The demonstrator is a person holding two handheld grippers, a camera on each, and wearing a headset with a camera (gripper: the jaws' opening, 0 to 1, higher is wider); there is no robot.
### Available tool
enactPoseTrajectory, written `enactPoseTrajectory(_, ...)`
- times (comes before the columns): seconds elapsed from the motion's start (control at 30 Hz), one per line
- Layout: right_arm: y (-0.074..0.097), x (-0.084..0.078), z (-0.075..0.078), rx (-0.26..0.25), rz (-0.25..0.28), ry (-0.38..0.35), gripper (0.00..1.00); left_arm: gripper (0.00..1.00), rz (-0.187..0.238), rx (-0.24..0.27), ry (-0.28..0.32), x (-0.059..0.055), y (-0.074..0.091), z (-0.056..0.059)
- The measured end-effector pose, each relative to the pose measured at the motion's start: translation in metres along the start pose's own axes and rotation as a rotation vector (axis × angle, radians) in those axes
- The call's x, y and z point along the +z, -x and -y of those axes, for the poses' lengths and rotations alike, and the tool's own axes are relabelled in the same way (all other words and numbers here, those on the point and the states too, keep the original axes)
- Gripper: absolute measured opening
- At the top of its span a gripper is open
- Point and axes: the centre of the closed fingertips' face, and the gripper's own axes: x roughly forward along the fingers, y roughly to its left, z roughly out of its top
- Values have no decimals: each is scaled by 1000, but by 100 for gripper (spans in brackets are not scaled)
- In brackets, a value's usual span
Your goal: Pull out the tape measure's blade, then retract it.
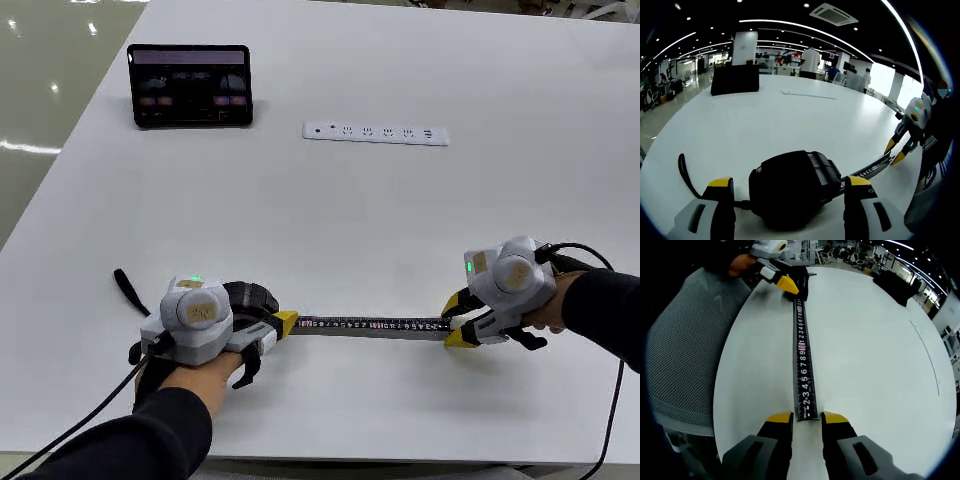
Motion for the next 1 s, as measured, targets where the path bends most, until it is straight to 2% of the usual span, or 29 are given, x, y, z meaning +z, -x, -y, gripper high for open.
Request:
enactPoseTrajectory(0.13, -1, 1, 1, 12, -17, 9, 12, 86, 3, 4, -9, 0, 0, -1)
enactPoseTrajectory(0.2, -1, 0, 1, 21, -22, -5, 12, 86, 14, 14, -17, 3, 1, -2)
enactPoseTrajectory(0.23, -1, 0, 0, 28, -22, -38, 12, 85, 25, 11, -15, 5, 2, -2)
enactPoseTrajectory(0.3, -1, 0, 1, 31, -21, -54, 12, 80, 36, 9, -20, 8, 3, -2)
enactPoseTrajectory(0.37, -2, 0, 1, 31, -28, -38, 12, 74, 30, 2, -7, 8, 3, -1)
enactPoseTrajectory(0.47, -3, 0, -1, 27, -56, -10, 12, 71, 30, 1, -18, 7, 4, 1)
enactPoseTrajectory(0.5, -3, 0, 0, 21, -81, 51, 11, 70, 29, 2, -18, 8, 4, 1)
enactPoseTrajectory(0.53, -4, 0, -2, 25, -88, 29, 11, 70, 28, 1, -19, 8, 4, 1)
enactPoseTrajectory(0.63, -4, 0, 0, 32, -98, 39, 11, 66, 22, -5, -6, 8, 5, 4)
enactPoseTrajectory(0.7, -4, -1, 0, 29, -101, 11, 11, 64, 9, -8, 32, 6, 6, 5)
enactPoseTrajectory(0.8, -4, -1, 1, 23, -111, -13, 11, 63, 5, 1, 56, 6, 7, 4)
enactPoseTrajectory(0.97, -5, 0, 2, 7, -149, -65, 11, 62, 1, 5, 46, 6, 6, 3)
enactPoseTrajectory(1.0, -5, 0, 2, 2, -150, -57, 11, 62, -9, 6, 47, 6, 6, 2)
